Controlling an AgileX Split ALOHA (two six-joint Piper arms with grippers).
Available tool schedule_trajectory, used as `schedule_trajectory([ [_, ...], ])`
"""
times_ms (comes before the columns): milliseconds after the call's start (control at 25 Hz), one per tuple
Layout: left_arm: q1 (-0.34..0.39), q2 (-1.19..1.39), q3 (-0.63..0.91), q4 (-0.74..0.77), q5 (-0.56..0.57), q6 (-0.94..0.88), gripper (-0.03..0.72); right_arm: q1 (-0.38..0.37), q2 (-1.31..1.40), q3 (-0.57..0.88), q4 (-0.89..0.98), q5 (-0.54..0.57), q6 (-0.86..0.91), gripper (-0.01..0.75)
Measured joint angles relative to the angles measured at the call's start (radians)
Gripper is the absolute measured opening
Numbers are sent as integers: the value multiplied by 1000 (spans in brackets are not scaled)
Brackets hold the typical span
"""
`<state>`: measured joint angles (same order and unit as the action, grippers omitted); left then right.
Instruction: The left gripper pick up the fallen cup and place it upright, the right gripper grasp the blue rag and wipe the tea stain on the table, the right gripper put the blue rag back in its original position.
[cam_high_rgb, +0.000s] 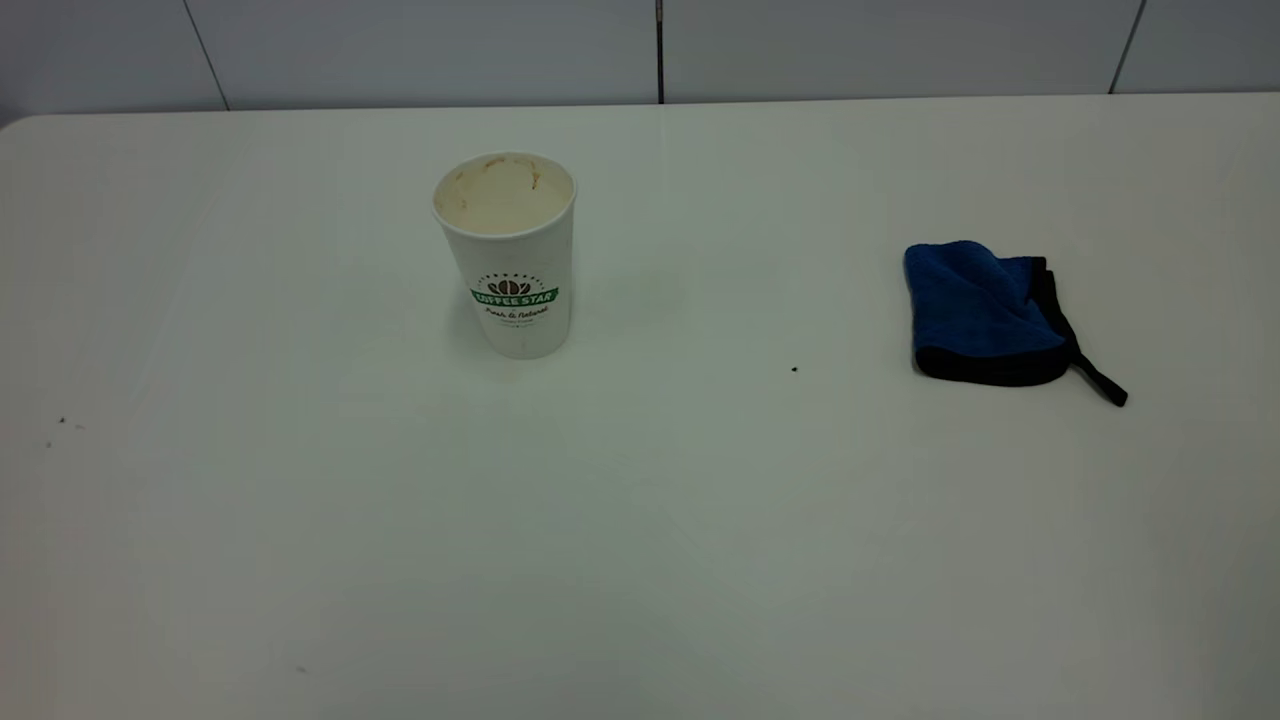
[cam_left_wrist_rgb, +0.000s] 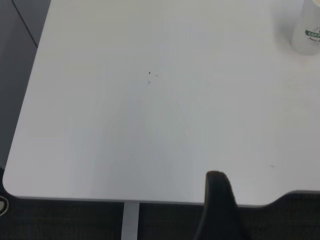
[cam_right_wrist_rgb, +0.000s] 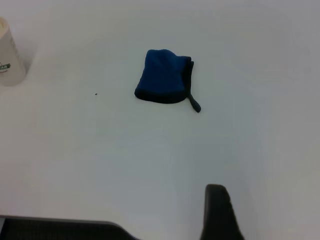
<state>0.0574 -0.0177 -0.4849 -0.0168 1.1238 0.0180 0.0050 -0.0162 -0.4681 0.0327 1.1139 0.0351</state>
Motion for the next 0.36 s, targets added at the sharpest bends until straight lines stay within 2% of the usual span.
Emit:
schedule_trajectory([
  [360, 0, 0, 0, 0, 0, 0, 524, 0, 0, 0, 4, 0, 0, 532],
])
